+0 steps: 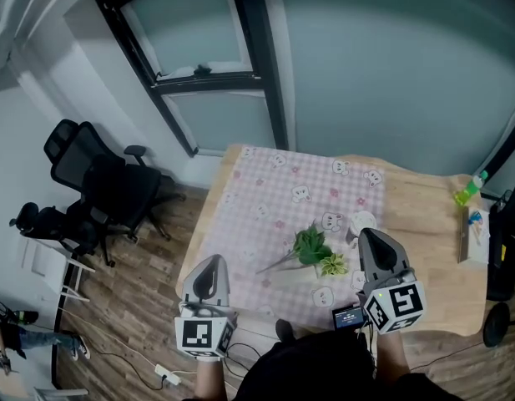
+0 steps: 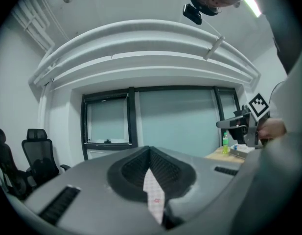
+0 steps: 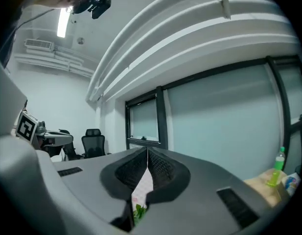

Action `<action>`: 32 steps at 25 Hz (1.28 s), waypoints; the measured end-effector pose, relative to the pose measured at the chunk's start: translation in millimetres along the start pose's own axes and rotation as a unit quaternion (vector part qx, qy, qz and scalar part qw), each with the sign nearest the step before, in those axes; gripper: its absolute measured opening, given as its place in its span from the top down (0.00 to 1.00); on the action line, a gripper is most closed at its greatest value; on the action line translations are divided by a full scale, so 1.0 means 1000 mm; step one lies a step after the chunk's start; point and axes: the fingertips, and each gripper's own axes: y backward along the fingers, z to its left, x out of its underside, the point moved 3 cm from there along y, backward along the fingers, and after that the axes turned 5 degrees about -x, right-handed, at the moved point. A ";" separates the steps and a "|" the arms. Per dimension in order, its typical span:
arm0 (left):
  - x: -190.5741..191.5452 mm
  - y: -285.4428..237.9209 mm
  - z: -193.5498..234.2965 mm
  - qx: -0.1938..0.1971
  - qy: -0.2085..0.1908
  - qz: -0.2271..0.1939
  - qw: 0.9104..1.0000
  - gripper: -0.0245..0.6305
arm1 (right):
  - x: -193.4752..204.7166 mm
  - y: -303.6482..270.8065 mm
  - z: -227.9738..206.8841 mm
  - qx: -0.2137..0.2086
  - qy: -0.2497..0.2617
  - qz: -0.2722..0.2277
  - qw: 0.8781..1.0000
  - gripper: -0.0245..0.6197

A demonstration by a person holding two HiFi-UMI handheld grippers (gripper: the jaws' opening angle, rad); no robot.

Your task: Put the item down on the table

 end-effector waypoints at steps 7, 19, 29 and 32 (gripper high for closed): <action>0.005 -0.002 -0.006 0.003 0.004 0.006 1.000 0.96 | 0.000 0.009 -0.001 0.002 0.017 0.007 1.000 0.93; -0.003 -0.003 -0.007 -0.002 0.015 0.000 1.000 0.96 | 0.001 0.011 0.005 -0.028 0.042 0.018 0.999 0.94; -0.001 -0.002 -0.008 0.003 0.021 -0.001 1.000 0.96 | 0.004 0.012 0.010 -0.039 0.034 0.024 0.998 0.94; -0.003 -0.003 -0.007 0.005 0.024 -0.006 1.000 0.96 | 0.005 0.010 0.012 -0.045 0.034 0.026 0.998 0.94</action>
